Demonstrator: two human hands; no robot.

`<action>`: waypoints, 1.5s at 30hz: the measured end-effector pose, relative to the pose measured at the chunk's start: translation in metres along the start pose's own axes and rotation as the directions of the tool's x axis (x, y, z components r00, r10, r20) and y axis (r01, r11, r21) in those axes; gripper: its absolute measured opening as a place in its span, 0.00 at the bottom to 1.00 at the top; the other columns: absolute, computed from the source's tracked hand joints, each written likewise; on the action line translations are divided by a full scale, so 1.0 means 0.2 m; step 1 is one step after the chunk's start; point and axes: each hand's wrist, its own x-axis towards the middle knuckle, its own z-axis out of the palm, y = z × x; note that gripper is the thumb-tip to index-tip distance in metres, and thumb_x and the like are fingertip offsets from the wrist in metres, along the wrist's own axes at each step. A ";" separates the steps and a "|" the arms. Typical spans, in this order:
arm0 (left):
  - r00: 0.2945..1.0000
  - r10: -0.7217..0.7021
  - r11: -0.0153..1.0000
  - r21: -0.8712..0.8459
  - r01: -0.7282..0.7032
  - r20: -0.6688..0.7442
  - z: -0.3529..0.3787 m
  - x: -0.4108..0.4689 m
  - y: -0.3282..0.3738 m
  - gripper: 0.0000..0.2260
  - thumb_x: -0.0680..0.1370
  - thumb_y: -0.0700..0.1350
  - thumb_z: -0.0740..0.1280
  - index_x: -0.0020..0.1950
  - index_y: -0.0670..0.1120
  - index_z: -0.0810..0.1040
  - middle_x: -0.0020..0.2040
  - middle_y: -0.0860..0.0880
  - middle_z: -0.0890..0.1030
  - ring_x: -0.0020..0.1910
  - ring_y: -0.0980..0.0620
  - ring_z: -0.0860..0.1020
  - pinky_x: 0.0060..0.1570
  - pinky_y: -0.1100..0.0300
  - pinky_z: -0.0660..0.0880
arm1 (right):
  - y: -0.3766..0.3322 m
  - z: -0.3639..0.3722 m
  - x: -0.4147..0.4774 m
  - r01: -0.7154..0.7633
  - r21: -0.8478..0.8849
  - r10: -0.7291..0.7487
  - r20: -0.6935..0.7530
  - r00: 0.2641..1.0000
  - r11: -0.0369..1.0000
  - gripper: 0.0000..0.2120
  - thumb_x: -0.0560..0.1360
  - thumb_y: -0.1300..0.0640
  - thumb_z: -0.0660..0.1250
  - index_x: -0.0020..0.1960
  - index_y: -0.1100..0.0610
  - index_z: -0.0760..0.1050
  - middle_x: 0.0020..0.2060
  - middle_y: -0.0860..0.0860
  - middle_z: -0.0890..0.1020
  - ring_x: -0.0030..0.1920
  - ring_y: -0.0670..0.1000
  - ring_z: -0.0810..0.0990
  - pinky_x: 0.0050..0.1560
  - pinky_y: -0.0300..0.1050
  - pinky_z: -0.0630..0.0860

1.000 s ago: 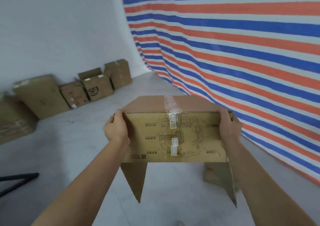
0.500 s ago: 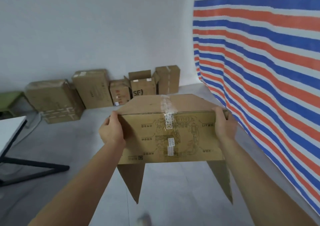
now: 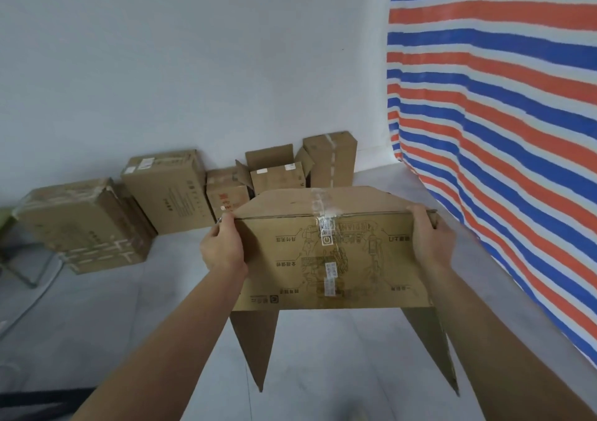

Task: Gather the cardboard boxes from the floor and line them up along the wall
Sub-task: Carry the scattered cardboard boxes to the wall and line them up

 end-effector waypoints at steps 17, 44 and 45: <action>0.889 -0.122 0.989 -0.130 0.072 -0.442 0.02 1.84 0.51 0.10 0.71 0.56 0.69 0.39 0.50 0.78 0.44 0.49 0.79 0.45 0.48 0.76 0.47 0.50 0.75 | -0.63 2.36 0.77 -0.105 -0.047 0.115 0.465 0.878 0.993 0.19 0.66 0.35 0.65 0.42 0.49 0.76 0.50 0.51 0.80 0.50 0.53 0.81 0.44 0.49 0.77; 0.931 -0.268 0.847 0.400 0.351 -0.250 -0.30 5.22 0.59 0.25 0.77 0.59 0.64 0.72 0.52 0.69 0.63 0.47 0.76 0.59 0.44 0.75 0.61 0.45 0.74 | -0.29 5.53 1.01 -0.192 -0.429 0.393 0.449 0.802 0.883 0.32 0.75 0.35 0.66 0.71 0.54 0.68 0.61 0.52 0.74 0.64 0.57 0.73 0.67 0.58 0.70; 0.926 -0.288 0.836 0.407 0.367 -0.244 -0.30 5.34 0.55 0.25 0.77 0.60 0.64 0.72 0.53 0.69 0.62 0.47 0.76 0.58 0.44 0.75 0.61 0.44 0.75 | -0.24 5.63 1.02 -0.188 -0.447 0.399 0.445 0.801 0.875 0.34 0.74 0.35 0.66 0.72 0.54 0.67 0.63 0.52 0.74 0.65 0.57 0.73 0.67 0.59 0.70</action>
